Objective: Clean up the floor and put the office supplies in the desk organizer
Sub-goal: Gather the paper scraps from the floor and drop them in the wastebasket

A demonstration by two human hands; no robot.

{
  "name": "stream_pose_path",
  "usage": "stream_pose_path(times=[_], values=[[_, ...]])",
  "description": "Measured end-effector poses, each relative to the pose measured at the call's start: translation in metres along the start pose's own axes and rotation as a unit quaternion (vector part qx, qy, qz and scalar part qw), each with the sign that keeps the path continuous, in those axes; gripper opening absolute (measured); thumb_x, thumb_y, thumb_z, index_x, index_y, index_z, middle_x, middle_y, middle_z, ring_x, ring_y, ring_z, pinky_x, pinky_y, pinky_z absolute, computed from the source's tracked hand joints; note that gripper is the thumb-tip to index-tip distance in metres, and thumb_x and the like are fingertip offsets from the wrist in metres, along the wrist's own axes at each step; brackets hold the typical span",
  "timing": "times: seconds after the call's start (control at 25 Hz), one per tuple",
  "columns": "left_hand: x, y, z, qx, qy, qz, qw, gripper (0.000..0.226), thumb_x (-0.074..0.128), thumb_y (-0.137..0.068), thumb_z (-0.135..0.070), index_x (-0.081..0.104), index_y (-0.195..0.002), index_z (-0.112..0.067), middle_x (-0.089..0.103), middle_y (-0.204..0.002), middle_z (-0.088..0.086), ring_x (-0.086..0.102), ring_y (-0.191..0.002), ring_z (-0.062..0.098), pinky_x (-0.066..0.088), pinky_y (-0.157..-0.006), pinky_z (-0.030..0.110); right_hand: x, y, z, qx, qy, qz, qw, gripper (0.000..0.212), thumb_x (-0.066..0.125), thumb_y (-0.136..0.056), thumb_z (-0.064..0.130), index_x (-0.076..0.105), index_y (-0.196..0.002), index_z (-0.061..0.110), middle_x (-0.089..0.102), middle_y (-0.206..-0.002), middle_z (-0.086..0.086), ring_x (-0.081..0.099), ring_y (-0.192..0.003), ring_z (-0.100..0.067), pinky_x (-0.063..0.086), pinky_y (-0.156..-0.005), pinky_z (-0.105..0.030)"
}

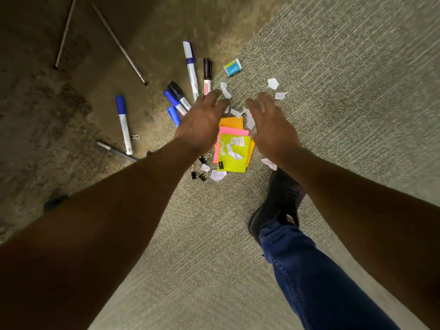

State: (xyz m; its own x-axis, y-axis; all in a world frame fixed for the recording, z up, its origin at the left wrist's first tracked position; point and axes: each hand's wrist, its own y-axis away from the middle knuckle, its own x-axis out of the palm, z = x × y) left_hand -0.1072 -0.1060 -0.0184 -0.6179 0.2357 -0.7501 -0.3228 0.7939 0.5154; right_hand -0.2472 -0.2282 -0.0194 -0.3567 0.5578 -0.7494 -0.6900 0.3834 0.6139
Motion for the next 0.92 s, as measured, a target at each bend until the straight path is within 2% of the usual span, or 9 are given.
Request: stream_pose_path(times=[0.16, 0.28, 0.4, 0.52, 0.64, 0.72, 0.84, 0.92], values=[[0.007, -0.031, -0.002, 0.017, -0.071, 0.022, 0.997, 0.053, 0.049, -0.087, 0.001, 0.046, -0.138, -0.014, 0.029, -0.151, 0.018, 0.039, -0.128, 0.040, 0.046, -0.095, 0.048, 0.013, -0.016, 0.000, -0.075, 0.039, -0.015, 0.996, 0.061, 0.053, -0.089, 0.004, 0.032, -0.144, 0.019, 0.032, -0.146, -0.012, 0.044, -0.118, -0.033, 0.049, -0.085, -0.043], [0.006, -0.035, 0.000, 0.041, -0.103, 0.031, 0.993, 0.035, 0.051, -0.089, -0.004, 0.057, -0.123, -0.011, 0.034, -0.145, 0.019, 0.044, -0.119, 0.039, 0.047, -0.089, 0.050, 0.021, -0.020, -0.003, -0.094, 0.030, -0.017, 0.995, 0.036, 0.048, -0.091, 0.006, 0.048, -0.126, 0.015, 0.043, -0.130, -0.013, 0.043, -0.115, -0.030, 0.049, -0.078, -0.043], [0.007, -0.039, 0.002, 0.063, -0.115, 0.038, 0.991, 0.019, 0.053, -0.089, -0.003, 0.064, -0.105, -0.004, 0.045, -0.132, 0.017, 0.051, -0.107, 0.036, 0.049, -0.081, 0.047, 0.020, -0.023, -0.008, -0.089, 0.012, -0.018, 0.996, 0.017, 0.043, -0.095, 0.009, 0.055, -0.107, 0.009, 0.047, -0.117, -0.014, 0.045, -0.110, -0.030, 0.047, -0.073, -0.043], [0.007, -0.045, 0.005, 0.060, -0.097, 0.037, 0.993, 0.016, 0.054, -0.085, 0.004, 0.064, -0.096, -0.001, 0.055, -0.107, 0.016, 0.058, -0.091, 0.035, 0.050, -0.071, 0.044, 0.017, -0.026, -0.011, -0.090, 0.004, -0.027, 0.996, 0.018, 0.043, -0.093, 0.003, 0.057, -0.103, 0.004, 0.052, -0.110, -0.016, 0.050, -0.102, -0.031, 0.045, -0.070, -0.040], [0.012, -0.044, 0.006, 0.049, -0.056, 0.017, 0.997, 0.020, 0.054, -0.082, 0.009, 0.064, -0.097, 0.000, 0.059, -0.098, 0.018, 0.059, -0.084, 0.035, 0.046, -0.065, 0.039, 0.006, -0.030, -0.025, 0.025, -0.100, -0.136, 0.985, 0.015, 0.046, -0.090, -0.001, 0.057, -0.098, 0.005, 0.057, -0.101, -0.015, 0.056, -0.090, -0.027, 0.041, -0.066, -0.032], [0.014, -0.039, 0.005, 0.016, 0.008, -0.011, 1.000, 0.026, 0.055, -0.079, 0.009, 0.064, -0.100, -0.002, 0.062, -0.100, 0.018, 0.059, -0.087, 0.035, 0.045, -0.068, 0.037, -0.001, -0.032, -0.039, 0.082, -0.155, -0.189, 0.966, 0.015, 0.050, -0.089, 0.003, 0.056, -0.103, 0.007, 0.058, -0.104, -0.012, 0.055, -0.093, -0.025, 0.040, -0.072, -0.030], [0.016, -0.035, 0.002, -0.017, 0.081, -0.062, 0.995, 0.033, 0.056, -0.079, 0.005, 0.067, -0.108, -0.006, 0.065, -0.103, 0.017, 0.061, -0.092, 0.033, 0.048, -0.077, 0.038, -0.004, -0.035, -0.048, 0.095, -0.142, -0.146, 0.974, 0.031, 0.057, -0.090, 0.007, 0.050, -0.120, 0.009, 0.052, -0.119, -0.011, 0.055, -0.104, -0.023, 0.043, -0.082, -0.029], [0.018, -0.037, -0.005, -0.023, 0.115, -0.087, 0.989, 0.031, 0.058, -0.082, 0.002, 0.071, -0.108, -0.009, 0.066, -0.102, 0.016, 0.063, -0.090, 0.028, 0.047, -0.078, 0.030, -0.003, -0.036, -0.050, 0.087, -0.122, -0.132, 0.980, 0.031, 0.057, -0.091, 0.008, 0.050, -0.122, 0.008, 0.048, -0.124, -0.012, 0.056, -0.102, -0.023, 0.047, -0.082, -0.030]])
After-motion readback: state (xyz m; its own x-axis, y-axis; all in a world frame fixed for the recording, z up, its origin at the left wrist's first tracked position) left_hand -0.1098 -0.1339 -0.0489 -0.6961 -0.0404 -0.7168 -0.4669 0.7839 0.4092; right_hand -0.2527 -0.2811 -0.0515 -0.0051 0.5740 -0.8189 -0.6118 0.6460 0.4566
